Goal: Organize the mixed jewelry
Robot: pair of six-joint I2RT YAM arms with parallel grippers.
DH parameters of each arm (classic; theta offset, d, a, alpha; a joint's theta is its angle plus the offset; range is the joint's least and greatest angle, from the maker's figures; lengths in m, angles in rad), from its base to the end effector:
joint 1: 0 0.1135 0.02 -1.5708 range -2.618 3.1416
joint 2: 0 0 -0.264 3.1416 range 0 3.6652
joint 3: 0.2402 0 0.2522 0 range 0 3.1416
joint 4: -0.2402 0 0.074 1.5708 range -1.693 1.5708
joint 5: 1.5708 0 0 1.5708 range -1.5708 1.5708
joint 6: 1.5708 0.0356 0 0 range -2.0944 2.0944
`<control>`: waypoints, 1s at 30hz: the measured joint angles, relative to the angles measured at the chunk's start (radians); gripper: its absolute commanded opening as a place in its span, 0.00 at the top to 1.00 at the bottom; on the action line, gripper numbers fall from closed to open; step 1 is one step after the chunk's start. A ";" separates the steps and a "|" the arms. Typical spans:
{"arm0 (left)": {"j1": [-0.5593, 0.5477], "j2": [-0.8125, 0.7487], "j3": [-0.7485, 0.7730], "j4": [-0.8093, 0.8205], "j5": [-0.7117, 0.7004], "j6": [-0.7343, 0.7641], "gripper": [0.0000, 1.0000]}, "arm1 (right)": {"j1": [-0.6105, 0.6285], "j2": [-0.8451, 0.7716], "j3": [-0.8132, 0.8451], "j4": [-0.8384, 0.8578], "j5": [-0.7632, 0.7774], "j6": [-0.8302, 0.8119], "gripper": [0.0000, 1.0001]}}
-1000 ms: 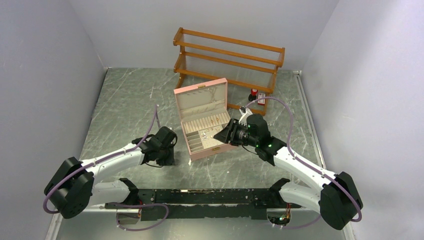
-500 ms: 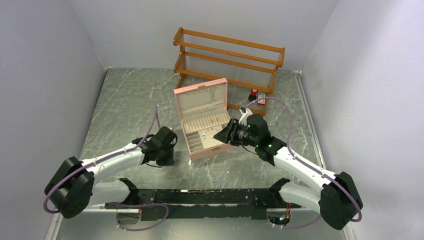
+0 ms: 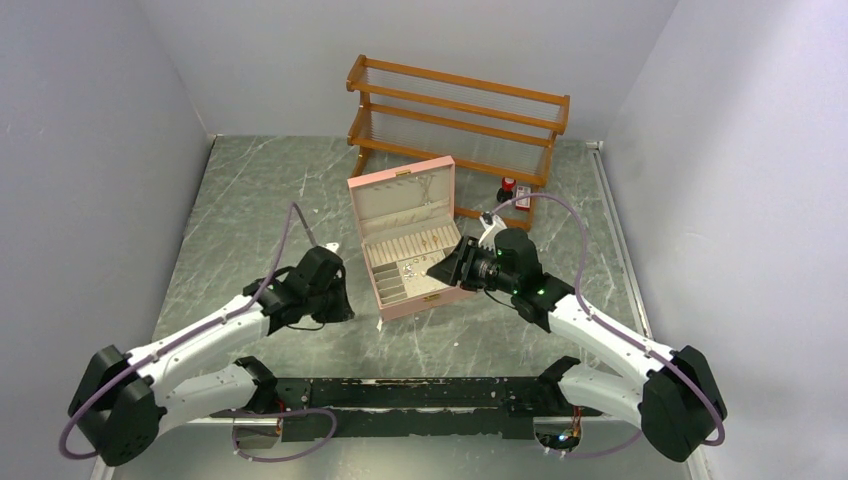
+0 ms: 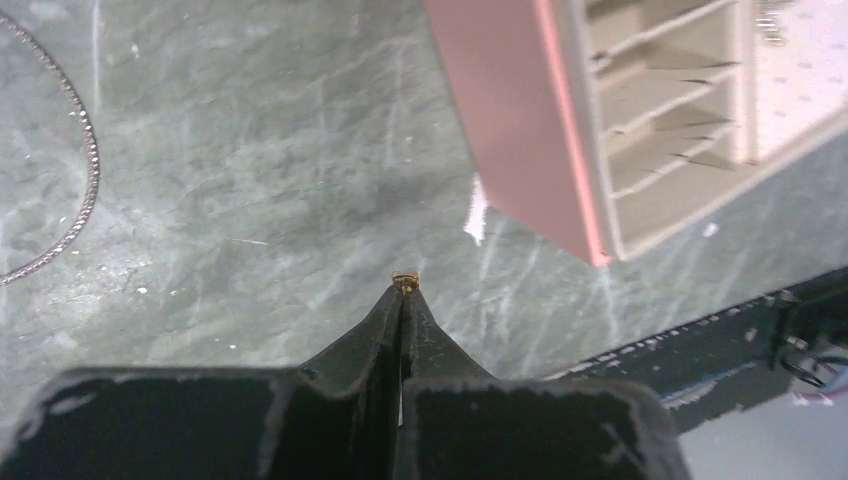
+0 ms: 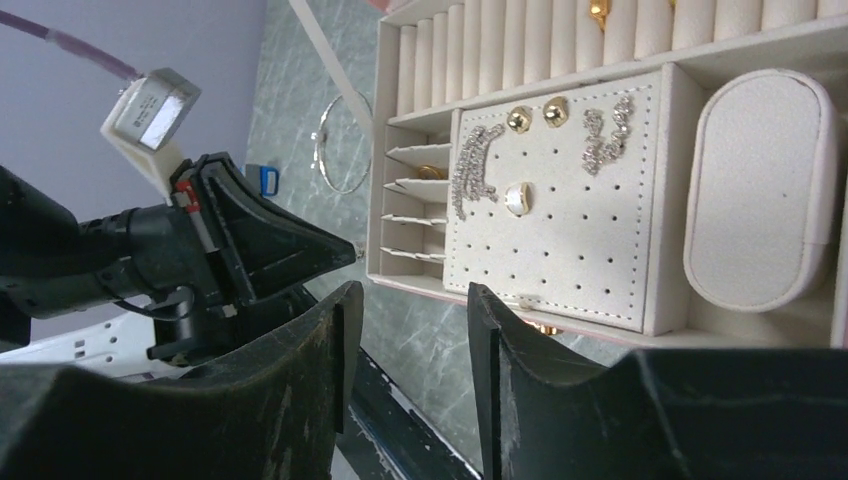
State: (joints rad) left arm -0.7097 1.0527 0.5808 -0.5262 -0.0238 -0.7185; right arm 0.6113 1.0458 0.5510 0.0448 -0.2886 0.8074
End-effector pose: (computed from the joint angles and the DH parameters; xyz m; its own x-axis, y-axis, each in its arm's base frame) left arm 0.1478 -0.1258 0.1928 -0.9023 -0.0924 -0.4211 0.0634 0.9377 -0.3417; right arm 0.1818 0.1398 0.2314 -0.7954 0.2883 -0.5331 -0.2681 0.6214 0.7362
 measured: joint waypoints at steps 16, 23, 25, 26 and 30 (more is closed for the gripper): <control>-0.001 -0.249 0.024 0.333 0.261 -0.085 0.95 | 0.047 -0.104 -0.072 0.290 -0.116 0.122 0.30; -0.001 -0.224 0.040 0.595 0.324 -0.201 0.95 | 0.177 -0.101 -0.077 0.495 -0.070 0.249 0.28; -0.001 -0.214 0.041 0.653 0.335 -0.234 0.95 | 0.202 -0.102 -0.077 0.534 -0.040 0.279 0.28; -0.001 -0.211 0.040 0.681 0.342 -0.252 0.95 | 0.209 -0.105 -0.077 0.546 -0.023 0.292 0.28; -0.001 -0.214 0.038 0.765 0.368 -0.310 0.95 | 0.215 -0.117 -0.077 0.562 0.031 0.326 0.28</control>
State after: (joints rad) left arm -0.7105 0.8383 0.6186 0.2390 0.3439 -1.0283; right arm 0.8261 0.9283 0.4744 0.6064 -0.2573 1.1336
